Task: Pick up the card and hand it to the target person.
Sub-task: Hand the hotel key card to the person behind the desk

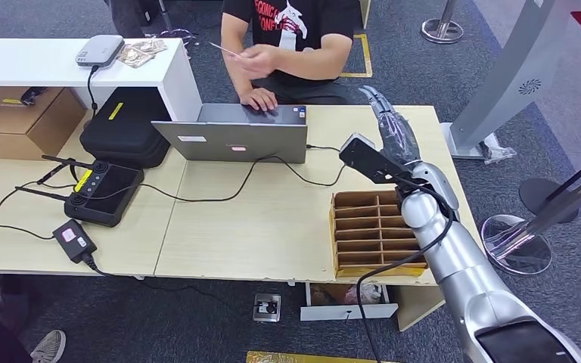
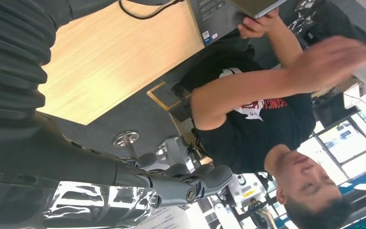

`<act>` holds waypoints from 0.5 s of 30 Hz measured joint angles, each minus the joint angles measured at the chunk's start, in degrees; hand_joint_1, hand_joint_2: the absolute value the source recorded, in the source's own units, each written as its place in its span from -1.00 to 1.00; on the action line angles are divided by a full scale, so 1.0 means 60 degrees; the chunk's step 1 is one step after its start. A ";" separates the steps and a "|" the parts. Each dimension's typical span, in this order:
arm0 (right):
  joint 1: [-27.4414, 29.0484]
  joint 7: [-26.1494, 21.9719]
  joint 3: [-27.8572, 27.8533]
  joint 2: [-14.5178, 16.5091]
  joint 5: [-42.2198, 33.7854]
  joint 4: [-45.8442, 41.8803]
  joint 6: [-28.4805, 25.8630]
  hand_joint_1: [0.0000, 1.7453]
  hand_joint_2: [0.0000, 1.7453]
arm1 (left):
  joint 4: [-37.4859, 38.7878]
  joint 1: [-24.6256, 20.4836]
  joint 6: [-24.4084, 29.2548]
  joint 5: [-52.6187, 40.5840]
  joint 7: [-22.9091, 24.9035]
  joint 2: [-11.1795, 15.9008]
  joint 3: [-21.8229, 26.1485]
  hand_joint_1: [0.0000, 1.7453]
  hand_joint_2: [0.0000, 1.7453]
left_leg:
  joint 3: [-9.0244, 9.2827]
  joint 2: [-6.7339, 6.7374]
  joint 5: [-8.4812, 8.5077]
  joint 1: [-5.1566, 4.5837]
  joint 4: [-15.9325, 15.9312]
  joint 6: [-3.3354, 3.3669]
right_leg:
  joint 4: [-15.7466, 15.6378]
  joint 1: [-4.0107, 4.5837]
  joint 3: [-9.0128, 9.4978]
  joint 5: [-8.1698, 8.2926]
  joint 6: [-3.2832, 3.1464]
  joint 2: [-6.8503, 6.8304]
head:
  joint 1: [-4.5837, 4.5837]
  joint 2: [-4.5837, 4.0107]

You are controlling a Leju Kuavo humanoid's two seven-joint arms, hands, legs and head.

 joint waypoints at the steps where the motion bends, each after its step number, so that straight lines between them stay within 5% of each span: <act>1: 0.0010 0.0000 0.0000 -0.0014 -0.0001 -0.0027 0.0006 -1.00 1.00 | 0.0002 0.0001 0.0000 0.0021 0.0000 -0.0004 0.0000 -1.00 1.00 | 0.0000 0.0001 0.0000 0.0000 0.0000 0.0000 | 0.0000 0.0000 -0.0001 0.0000 0.0000 0.0001 | 0.0000 0.0000; 11: 0.0275 0.0007 0.0000 -0.0252 -0.0065 -0.0565 0.0037 -1.00 1.00 | 0.0007 0.0010 0.0000 0.0175 0.0000 -0.0011 0.0000 -1.00 1.00 | 0.0000 -0.0001 0.0000 0.0000 0.0001 0.0000 | -0.0002 0.0000 -0.0002 0.0000 0.0000 0.0000 | 0.0000 0.0000; 15: 0.1561 0.0021 -0.0097 -0.1185 -0.0839 -0.2801 0.0938 -1.00 1.00 | 0.0066 0.0058 -0.0003 0.0402 -0.0022 -0.0019 0.0000 -1.00 1.00 | -0.0002 -0.0002 -0.0003 -0.0001 0.0002 0.0002 | -0.0007 -0.0001 -0.0008 -0.0001 0.0001 -0.0002 | 0.0000 0.0000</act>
